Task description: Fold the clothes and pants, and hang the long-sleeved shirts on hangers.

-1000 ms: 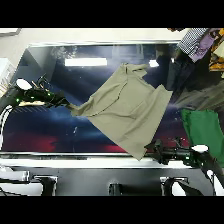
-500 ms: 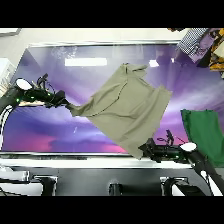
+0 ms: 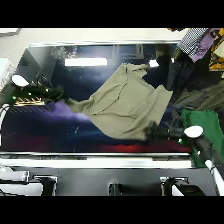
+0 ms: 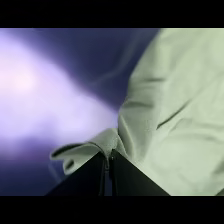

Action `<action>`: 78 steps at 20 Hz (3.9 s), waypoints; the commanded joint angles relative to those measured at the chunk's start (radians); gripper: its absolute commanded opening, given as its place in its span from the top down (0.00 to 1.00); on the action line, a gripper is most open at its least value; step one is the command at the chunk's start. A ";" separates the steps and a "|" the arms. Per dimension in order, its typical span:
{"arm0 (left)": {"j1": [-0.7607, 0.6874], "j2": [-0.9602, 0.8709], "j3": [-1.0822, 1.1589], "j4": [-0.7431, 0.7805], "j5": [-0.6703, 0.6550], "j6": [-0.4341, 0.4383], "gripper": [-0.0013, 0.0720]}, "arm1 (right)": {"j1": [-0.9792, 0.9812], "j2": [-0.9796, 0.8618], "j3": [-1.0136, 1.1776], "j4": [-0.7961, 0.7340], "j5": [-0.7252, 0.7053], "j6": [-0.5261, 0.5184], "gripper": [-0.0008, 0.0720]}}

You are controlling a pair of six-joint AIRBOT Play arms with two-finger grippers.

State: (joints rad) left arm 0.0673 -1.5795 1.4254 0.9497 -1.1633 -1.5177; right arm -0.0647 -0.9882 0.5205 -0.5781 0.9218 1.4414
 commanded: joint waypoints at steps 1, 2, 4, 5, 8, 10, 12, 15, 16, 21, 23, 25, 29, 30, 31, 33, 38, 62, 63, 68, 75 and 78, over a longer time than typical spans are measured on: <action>0.000 0.024 0.179 -0.043 0.004 0.004 0.96 | 0.002 0.006 0.352 0.008 0.026 -0.033 0.95; 0.002 0.038 0.273 -0.043 0.005 0.003 0.96 | 0.002 0.005 0.472 0.003 0.030 -0.043 0.95; 0.018 0.080 0.471 -0.042 0.008 0.000 0.96 | 0.002 0.006 0.727 -0.026 0.045 -0.035 0.95; 0.032 0.111 0.560 -0.041 0.016 -0.002 0.96 | 0.002 0.007 0.859 -0.042 0.064 -0.028 0.95; 0.097 0.276 0.693 0.006 0.092 -0.087 0.96 | 0.002 0.048 1.172 -0.166 0.083 0.036 0.95; 0.138 0.451 0.639 0.105 0.159 -0.165 0.96 | 0.002 0.109 1.317 -0.328 0.082 0.101 0.95; 0.154 0.601 0.580 0.218 0.170 -0.217 0.96 | 0.002 0.179 1.387 -0.480 0.074 0.158 0.95; 0.154 0.742 0.531 0.279 0.166 -0.237 0.96 | 0.002 0.249 1.390 -0.591 0.072 0.233 0.95; 0.153 0.765 0.524 0.278 0.166 -0.237 0.96 | 0.002 0.249 1.390 -0.588 0.079 0.246 0.95; 0.138 0.698 0.524 0.277 0.151 -0.228 0.96 | 0.003 0.123 1.389 -0.552 0.196 0.320 0.95; 0.083 0.596 0.524 0.249 0.135 -0.141 0.96 | 0.003 0.017 1.389 -0.552 0.300 0.355 0.95; 0.007 0.455 0.524 0.257 0.134 -0.077 0.96 | 0.003 -0.114 1.383 -0.564 0.386 0.354 0.95; -0.063 0.096 0.524 0.262 0.136 -0.076 0.96 | 0.003 -0.379 1.297 -0.560 0.397 0.354 0.95; -0.078 0.012 0.524 0.262 0.142 -0.076 0.96 | 0.003 -0.444 1.272 -0.560 0.385 0.356 0.95; -0.092 -0.074 0.524 0.262 0.155 -0.076 0.96 | 0.003 -0.511 1.250 -0.558 0.372 0.364 0.95; -0.119 -0.212 0.524 0.252 0.185 -0.076 0.96 | 0.003 -0.652 1.231 -0.550 0.340 0.389 0.95; -0.163 -0.410 0.525 0.210 0.216 -0.076 0.96 | 0.003 -0.895 1.231 -0.379 0.146 0.388 0.95; 0.313 0.108 -0.011 0.063 -0.208 0.061 0.36 | -0.511 -0.349 0.615 -0.429 0.618 -0.086 0.27; 0.325 0.142 -0.071 0.063 -0.205 0.061 0.36 | -0.527 -0.326 0.539 -0.446 0.605 -0.093 0.27; 0.330 0.193 -0.215 0.063 -0.180 0.080 0.36 | -0.529 -0.315 0.318 -0.452 0.534 -0.163 0.27; 0.330 0.192 -0.225 0.063 -0.159 0.083 0.36 | -0.529 -0.316 0.143 -0.447 0.453 -0.241 0.27; 0.330 0.192 -0.225 0.063 -0.159 0.082 0.36 | -0.529 -0.316 0.117 -0.424 0.424 -0.268 0.27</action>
State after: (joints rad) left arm 0.3969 -1.3895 1.2037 1.0126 -1.3266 -1.4364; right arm -0.5934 -1.3048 0.6758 -1.0172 1.3834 1.2045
